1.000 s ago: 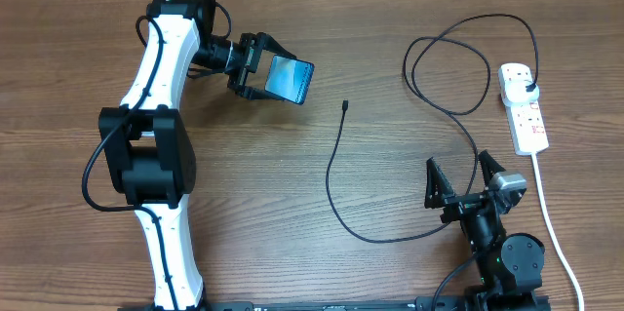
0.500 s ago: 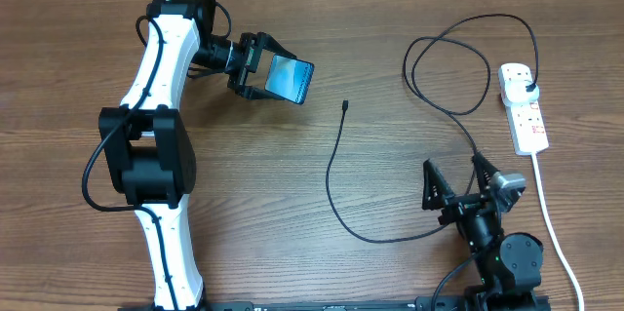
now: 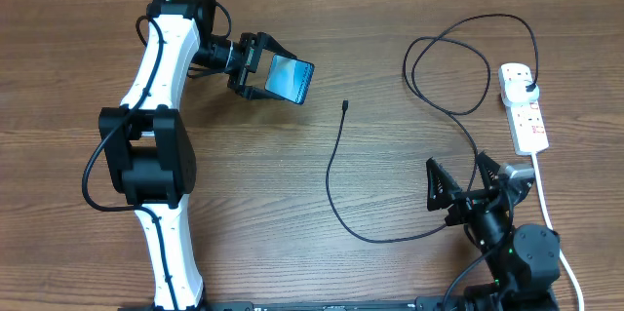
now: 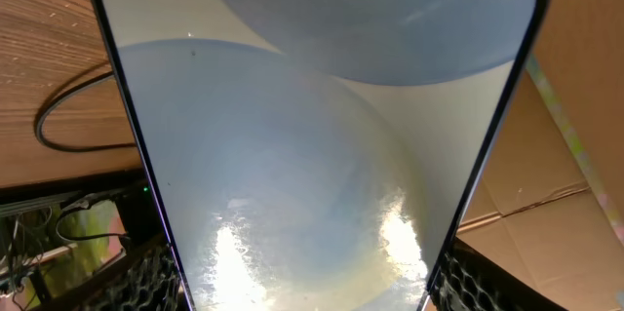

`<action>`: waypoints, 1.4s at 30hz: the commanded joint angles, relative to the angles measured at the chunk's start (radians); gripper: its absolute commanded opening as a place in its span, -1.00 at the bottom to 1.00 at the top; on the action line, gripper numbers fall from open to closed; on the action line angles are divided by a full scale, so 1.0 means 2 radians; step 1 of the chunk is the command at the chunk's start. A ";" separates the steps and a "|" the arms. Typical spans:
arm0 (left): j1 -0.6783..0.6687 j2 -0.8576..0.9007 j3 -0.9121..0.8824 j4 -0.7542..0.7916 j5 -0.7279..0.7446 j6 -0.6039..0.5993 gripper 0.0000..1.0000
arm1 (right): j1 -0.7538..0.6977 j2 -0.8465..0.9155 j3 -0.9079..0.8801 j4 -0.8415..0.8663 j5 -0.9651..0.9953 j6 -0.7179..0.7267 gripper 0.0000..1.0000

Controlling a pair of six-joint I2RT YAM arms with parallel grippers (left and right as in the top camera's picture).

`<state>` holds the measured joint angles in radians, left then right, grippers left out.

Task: Plug charger to phone and switch on socket
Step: 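Move the right gripper toward the phone held by the left gripper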

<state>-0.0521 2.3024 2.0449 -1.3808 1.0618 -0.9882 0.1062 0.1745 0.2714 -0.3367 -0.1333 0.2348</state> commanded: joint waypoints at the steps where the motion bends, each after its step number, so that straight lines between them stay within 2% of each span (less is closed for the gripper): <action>1: -0.004 -0.001 0.015 0.000 0.007 0.012 -0.23 | 0.002 0.034 0.049 -0.019 -0.012 0.002 1.00; 11: -0.010 -0.001 0.015 0.001 -0.020 0.010 -0.30 | 0.002 0.206 0.229 -0.153 -0.045 0.000 1.00; 16: -0.020 -0.001 0.015 0.000 -0.093 -0.009 -0.31 | 0.002 0.309 0.325 -0.222 -0.083 0.000 1.00; 20: -0.031 -0.001 0.015 0.001 -0.157 -0.026 -0.43 | 0.002 0.388 0.373 -0.246 -0.143 0.000 1.00; 23: -0.042 -0.001 0.015 0.001 -0.197 -0.047 -0.42 | 0.002 0.430 0.376 -0.222 -0.159 0.012 1.00; 25: -0.051 -0.001 0.015 0.003 -0.218 -0.060 -0.41 | 0.002 0.463 0.375 -0.198 -0.179 0.062 1.00; 27: -0.059 -0.001 0.015 0.006 -0.230 -0.072 -0.39 | 0.002 0.494 0.375 -0.177 -0.206 0.096 1.00; 30: -0.071 -0.001 0.015 0.014 -0.235 -0.089 -0.38 | 0.007 0.543 0.375 -0.135 -0.254 0.108 0.99; 33: -0.082 -0.001 0.015 0.016 -0.234 -0.114 -0.38 | 0.025 0.588 0.375 -0.085 -0.272 0.122 0.85; 42: -0.100 -0.001 0.015 0.016 -0.229 -0.171 -0.40 | 0.082 0.687 0.375 0.027 -0.254 0.263 0.43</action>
<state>-0.2478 2.3024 2.0449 -1.3464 0.5926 -1.2671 0.2325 1.5272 0.9993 -0.3054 -0.6498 0.6388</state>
